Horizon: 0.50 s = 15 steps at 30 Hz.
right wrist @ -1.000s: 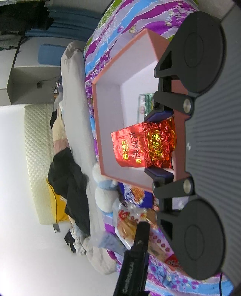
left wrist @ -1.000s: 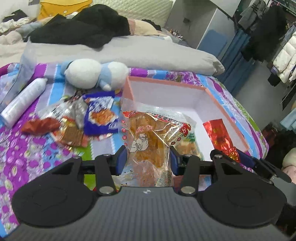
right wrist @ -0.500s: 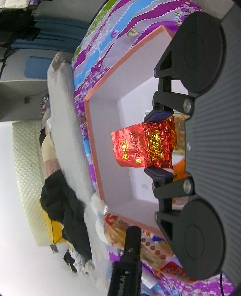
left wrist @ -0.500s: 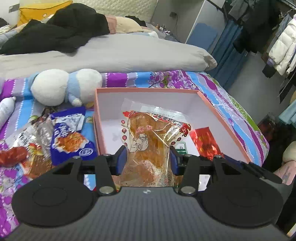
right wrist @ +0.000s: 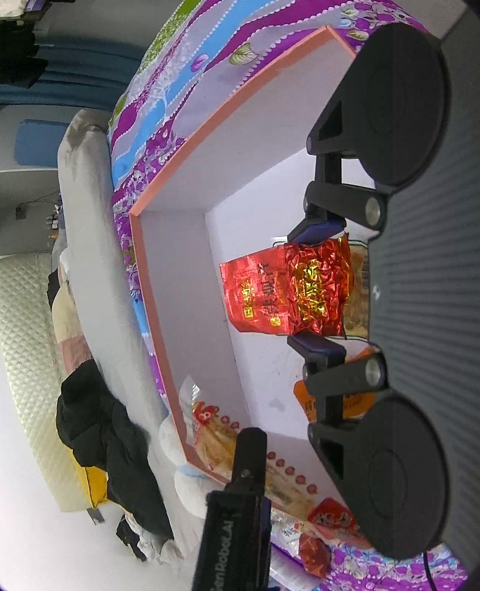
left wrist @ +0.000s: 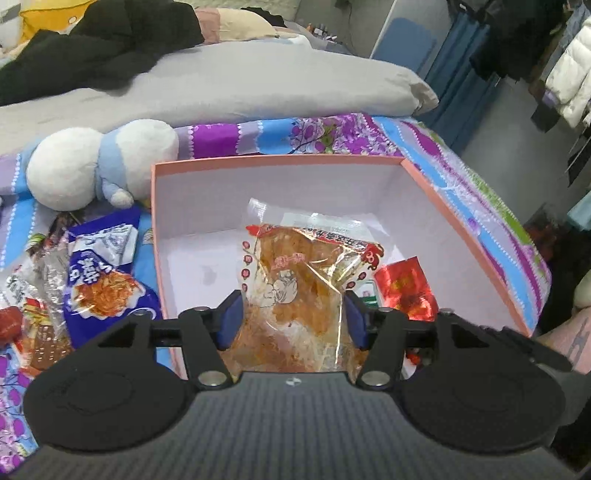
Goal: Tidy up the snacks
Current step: 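Lower the red tea packet into the pink box and open the right tool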
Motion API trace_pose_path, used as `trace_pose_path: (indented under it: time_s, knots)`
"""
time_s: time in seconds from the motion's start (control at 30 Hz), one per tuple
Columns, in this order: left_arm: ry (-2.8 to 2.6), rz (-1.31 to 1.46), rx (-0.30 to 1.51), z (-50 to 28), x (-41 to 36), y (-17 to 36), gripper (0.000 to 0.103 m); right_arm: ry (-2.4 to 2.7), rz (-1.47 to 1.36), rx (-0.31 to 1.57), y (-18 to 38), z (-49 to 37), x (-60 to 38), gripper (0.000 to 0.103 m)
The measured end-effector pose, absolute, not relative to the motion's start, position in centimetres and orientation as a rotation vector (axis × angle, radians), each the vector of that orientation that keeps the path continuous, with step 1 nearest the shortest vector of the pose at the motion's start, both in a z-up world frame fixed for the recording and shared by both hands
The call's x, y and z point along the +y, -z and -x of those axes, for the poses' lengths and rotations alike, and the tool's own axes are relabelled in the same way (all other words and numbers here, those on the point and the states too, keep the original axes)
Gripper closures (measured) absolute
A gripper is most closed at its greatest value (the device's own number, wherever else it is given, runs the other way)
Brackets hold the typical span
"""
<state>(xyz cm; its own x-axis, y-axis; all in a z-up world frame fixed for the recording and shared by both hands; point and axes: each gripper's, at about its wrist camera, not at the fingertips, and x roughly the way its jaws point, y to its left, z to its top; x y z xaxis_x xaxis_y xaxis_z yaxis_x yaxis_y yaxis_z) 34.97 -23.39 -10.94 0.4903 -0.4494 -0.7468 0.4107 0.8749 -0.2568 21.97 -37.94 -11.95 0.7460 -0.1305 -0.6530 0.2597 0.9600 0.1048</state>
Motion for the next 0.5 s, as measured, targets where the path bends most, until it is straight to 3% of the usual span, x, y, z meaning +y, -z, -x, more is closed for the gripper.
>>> trace_pose_path:
  time_s: [0.17,0.5]
  knots:
    - [0.515,0.057,0.903,-33.3,-22.0,9.9,0.038,0.209,-0.196,0.67,11.1,-20.9,-37.6,0.04]
    - [0.517,0.086,0.818,-28.3,-18.3,5.8,0.038,0.186,-0.174,0.603,8.3,-17.6,-35.4,0.04]
